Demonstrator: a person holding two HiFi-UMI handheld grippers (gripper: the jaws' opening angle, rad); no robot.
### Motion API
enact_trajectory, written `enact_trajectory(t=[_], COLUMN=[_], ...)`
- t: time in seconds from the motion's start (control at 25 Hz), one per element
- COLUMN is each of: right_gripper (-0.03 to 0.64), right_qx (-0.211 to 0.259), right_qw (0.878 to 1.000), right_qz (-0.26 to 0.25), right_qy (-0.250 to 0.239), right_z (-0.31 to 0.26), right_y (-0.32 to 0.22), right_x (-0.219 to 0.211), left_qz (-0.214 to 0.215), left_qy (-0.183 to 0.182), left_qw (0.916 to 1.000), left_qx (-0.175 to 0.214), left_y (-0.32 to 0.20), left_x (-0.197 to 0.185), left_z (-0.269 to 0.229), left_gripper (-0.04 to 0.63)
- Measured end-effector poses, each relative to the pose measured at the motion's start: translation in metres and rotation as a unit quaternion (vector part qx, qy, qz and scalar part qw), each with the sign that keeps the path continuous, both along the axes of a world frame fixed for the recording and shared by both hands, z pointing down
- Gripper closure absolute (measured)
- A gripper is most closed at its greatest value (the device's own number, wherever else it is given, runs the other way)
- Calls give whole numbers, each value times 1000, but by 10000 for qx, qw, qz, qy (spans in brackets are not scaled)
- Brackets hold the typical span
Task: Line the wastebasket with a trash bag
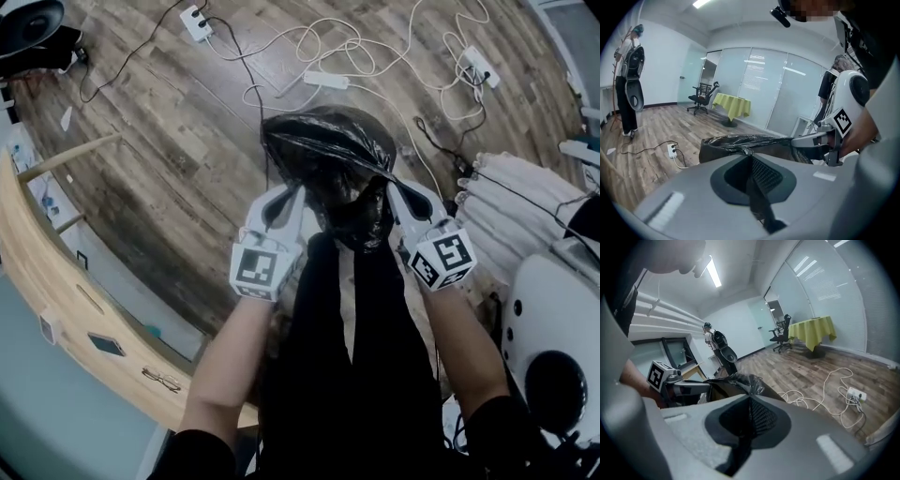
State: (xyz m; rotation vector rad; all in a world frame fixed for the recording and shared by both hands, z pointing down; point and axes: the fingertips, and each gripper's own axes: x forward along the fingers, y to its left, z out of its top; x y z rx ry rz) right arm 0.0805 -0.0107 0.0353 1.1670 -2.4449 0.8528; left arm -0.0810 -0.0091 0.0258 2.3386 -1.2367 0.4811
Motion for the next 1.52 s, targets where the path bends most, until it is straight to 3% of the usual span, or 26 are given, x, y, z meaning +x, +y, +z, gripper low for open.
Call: enact_trajectory(t=[0.36, 0.84, 1.16, 1.52], right_gripper=[615, 615, 615, 615], right_qx=[-249, -756, -783, -495], right_qw=[9989, 9970, 9964, 9951], right_qz=[-393, -153, -316, -853], right_qy=[26, 56, 40, 14], right_z=[69, 128, 174, 213], right_y=[-16, 9, 12, 3], right_x=[-13, 8, 10, 12], left_qz=[-163, -301, -404, -366], left_qy=[-37, 93, -110, -106], left_qw=[9994, 9964, 9963, 9986], left_qx=[-308, -787, -749, -367], left_y=[-7, 19, 28, 31], left_x=[0, 7, 10, 16], left_z=[58, 122, 159, 217], left_gripper=[588, 588, 588, 588])
